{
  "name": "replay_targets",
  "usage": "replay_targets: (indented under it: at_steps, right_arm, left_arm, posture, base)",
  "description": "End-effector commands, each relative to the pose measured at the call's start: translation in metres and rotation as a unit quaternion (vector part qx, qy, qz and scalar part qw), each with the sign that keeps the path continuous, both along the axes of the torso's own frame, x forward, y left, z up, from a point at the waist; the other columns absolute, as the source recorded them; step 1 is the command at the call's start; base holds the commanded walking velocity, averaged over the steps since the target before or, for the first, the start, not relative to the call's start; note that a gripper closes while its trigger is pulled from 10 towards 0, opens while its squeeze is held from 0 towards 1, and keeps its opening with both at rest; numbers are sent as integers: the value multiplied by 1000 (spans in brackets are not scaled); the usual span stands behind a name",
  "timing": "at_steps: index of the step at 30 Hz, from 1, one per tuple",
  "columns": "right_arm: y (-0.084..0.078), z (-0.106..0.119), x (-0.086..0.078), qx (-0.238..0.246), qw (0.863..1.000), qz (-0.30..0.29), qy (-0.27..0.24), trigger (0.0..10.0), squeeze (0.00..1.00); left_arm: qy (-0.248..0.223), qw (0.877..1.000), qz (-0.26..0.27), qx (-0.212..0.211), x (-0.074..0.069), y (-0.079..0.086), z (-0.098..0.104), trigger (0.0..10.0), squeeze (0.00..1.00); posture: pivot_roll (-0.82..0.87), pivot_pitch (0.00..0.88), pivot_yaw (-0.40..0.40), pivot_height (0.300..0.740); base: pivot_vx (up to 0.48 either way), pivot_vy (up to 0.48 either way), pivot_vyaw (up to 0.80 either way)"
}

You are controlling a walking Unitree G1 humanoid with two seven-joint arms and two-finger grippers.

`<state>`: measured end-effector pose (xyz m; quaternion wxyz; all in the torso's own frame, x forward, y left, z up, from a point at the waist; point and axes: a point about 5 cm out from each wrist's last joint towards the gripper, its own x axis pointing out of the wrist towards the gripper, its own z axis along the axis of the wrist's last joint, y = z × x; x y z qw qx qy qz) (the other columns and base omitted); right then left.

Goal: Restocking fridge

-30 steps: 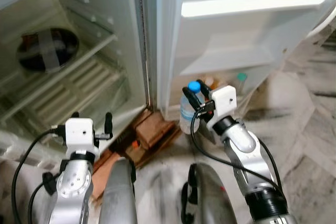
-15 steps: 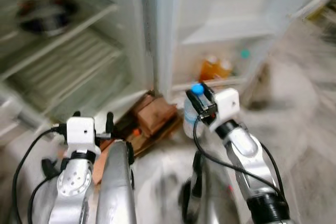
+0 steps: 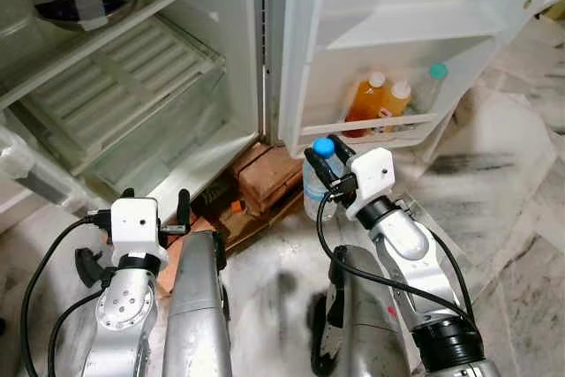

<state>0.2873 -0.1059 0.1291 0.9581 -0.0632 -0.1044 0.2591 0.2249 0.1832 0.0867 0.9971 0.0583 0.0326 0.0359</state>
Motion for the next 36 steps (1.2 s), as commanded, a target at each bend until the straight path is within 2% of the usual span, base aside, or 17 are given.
replay_targets:
  at_steps: [1, 11, 20, 36]
  right_arm:
    - [3, 8, -1, 5, 1000, 5, -20, 10000, 0]
    - [2, 4, -5, 1, 1000, 5, -19, 10000, 0]
    - [-2, 9, 1, -4, 999, -9, -30, 10000, 0]
    - [3, 9, 0, -12, 999, -3, -40, 10000, 0]
  left_arm:
    - [7, 1000, -1, 0, -3, -1, -3, 10000, 0]
    - [6, 1000, -2, -4, -3, -2, -3, 10000, 0]
    - [5, 1000, -6, -8, -3, -3, -3, 10000, 0]
    - [3, 1000, -9, -11, -2, -5, -3, 10000, 0]
  posture:
    - [138, 242, -27, 570]
    - [135, 246, -29, 570]
    - [134, 245, -31, 570]
    - [135, 239, -33, 570]
  base:
    - [240, 0, 0]
    - [252, 0, 0]
    - [315, 0, 0]
    - [331, 0, 0]
